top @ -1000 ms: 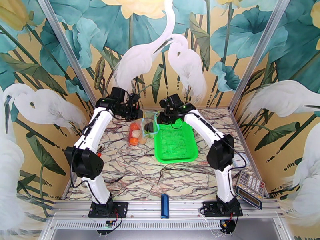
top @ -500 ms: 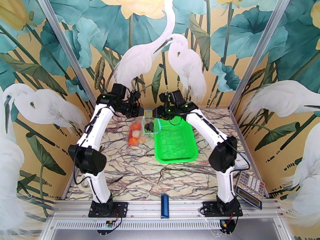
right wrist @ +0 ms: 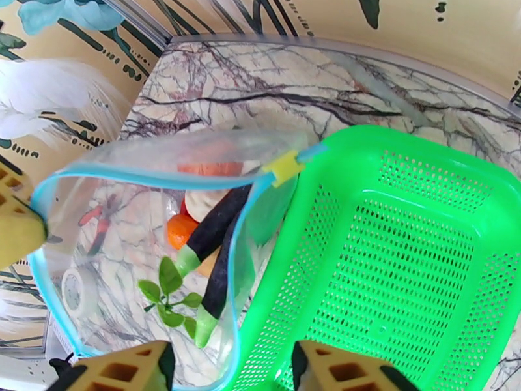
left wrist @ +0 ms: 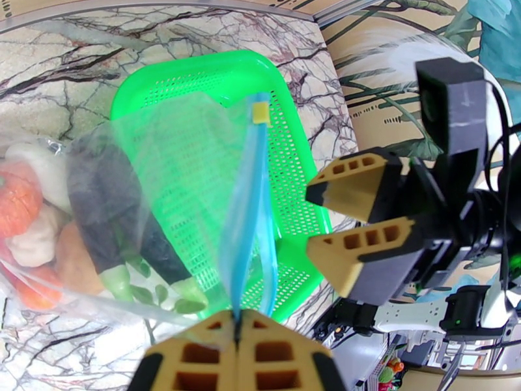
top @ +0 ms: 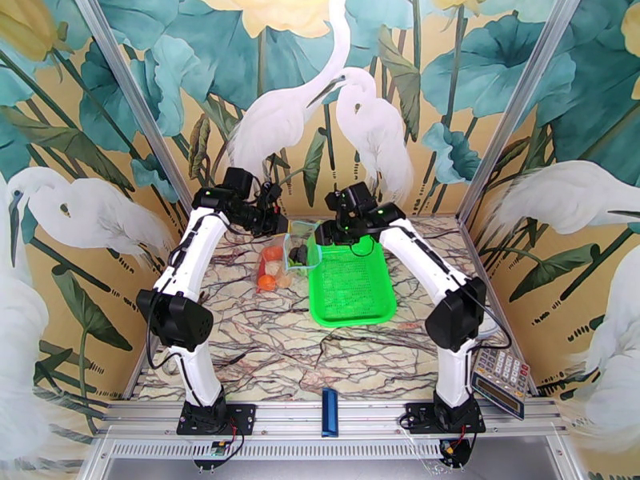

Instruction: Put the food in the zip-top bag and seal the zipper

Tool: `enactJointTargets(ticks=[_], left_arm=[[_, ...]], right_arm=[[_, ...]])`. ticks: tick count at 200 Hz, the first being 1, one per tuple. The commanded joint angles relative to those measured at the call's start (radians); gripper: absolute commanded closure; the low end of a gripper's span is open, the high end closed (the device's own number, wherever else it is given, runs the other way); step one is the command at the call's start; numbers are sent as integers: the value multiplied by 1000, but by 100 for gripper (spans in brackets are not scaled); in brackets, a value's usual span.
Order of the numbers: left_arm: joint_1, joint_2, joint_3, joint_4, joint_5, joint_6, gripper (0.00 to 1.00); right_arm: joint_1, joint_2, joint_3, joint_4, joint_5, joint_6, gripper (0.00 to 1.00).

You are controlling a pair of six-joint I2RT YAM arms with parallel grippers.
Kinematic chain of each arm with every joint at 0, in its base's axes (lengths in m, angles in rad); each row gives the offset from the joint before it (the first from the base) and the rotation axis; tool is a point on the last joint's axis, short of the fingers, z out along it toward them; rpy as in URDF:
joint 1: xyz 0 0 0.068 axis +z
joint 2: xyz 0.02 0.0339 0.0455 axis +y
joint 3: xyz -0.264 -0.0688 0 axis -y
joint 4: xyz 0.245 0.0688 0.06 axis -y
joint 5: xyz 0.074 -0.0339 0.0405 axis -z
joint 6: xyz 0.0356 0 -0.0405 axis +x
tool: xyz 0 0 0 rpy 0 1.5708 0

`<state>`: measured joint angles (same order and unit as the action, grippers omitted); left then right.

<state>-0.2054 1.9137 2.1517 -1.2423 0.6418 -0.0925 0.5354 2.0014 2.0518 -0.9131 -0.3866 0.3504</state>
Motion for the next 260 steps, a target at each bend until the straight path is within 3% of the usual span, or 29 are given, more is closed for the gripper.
enactJointTargets(ticks=[1,26,37,80,180,235,260], left_arm=[[-6,22,26,-18,3,8,97],[-6,25,21,-22,-1,11,97],[-6,24,19,-23,-4,13,97],[-8,34,26,-51,-23,35,97],[-86,31,51,-74,-59,87,90],[-84,-156,-101,141,-232,131,60],[-87,-290,-226,284,-331,148,55]], right_arm=[[-1,48,2,14,-40,0,47],[-1,87,17,19,-84,10,50],[0,100,18,24,-99,17,56],[0,95,21,59,-146,70,100],[3,25,-10,359,-271,379,100],[11,54,13,331,-267,382,100],[11,57,18,326,-264,381,100]])
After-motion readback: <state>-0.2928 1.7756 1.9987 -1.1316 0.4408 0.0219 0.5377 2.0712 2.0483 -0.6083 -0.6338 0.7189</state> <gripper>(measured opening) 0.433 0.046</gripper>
